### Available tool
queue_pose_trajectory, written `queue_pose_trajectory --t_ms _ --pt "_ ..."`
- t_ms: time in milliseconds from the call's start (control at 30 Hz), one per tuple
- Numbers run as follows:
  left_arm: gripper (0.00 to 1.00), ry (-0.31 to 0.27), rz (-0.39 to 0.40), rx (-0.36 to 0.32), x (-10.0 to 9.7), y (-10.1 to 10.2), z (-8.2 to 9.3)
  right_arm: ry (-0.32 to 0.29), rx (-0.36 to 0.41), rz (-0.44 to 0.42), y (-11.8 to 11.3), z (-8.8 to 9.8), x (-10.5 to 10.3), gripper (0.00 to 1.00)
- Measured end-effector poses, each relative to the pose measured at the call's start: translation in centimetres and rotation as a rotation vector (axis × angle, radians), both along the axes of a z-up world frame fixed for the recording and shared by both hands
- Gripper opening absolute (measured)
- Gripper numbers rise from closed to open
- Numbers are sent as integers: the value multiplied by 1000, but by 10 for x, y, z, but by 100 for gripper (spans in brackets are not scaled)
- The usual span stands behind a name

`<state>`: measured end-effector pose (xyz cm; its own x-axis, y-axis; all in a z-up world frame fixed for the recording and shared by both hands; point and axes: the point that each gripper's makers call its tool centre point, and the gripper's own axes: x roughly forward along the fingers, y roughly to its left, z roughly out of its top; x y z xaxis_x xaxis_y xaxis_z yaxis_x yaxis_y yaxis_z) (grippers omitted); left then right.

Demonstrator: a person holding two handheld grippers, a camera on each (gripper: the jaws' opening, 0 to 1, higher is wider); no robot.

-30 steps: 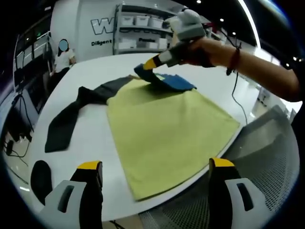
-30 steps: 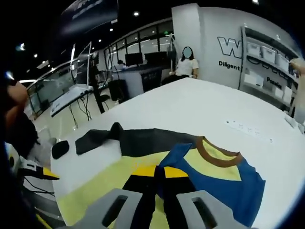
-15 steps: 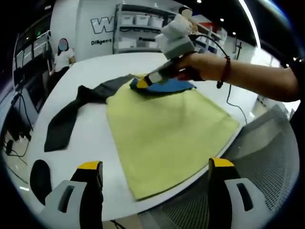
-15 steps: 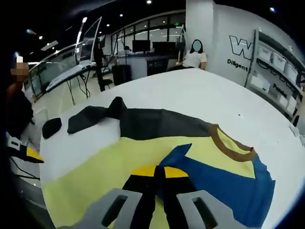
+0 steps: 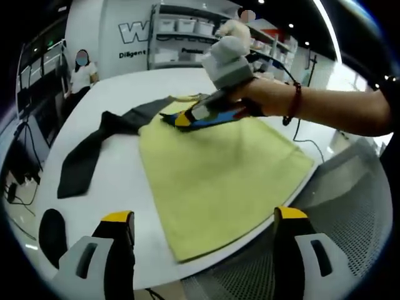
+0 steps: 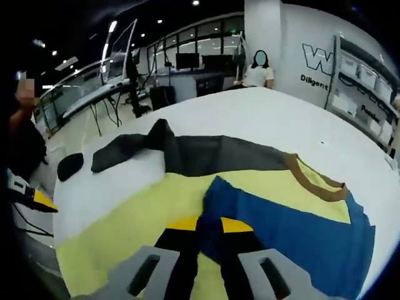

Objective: Fold the garment on the visible template until the final outline fits inside the template.

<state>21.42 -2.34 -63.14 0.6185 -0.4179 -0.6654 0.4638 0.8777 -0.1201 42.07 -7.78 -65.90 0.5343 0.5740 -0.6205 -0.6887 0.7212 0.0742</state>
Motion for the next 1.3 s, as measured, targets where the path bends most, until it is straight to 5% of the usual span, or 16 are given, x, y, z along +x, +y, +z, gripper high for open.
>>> queue_pose_trajectory --t_ms 333,633,1300 --pt "97 8 7 5 0 1 -1 15 92 -73 -18 21 4 48" --pt "99 -22 -4 18 2 0 2 40 133 -160 -60 30 6 76" --pt "99 -36 0 15 4 1 4 33 95 -338 -177 24 4 76"
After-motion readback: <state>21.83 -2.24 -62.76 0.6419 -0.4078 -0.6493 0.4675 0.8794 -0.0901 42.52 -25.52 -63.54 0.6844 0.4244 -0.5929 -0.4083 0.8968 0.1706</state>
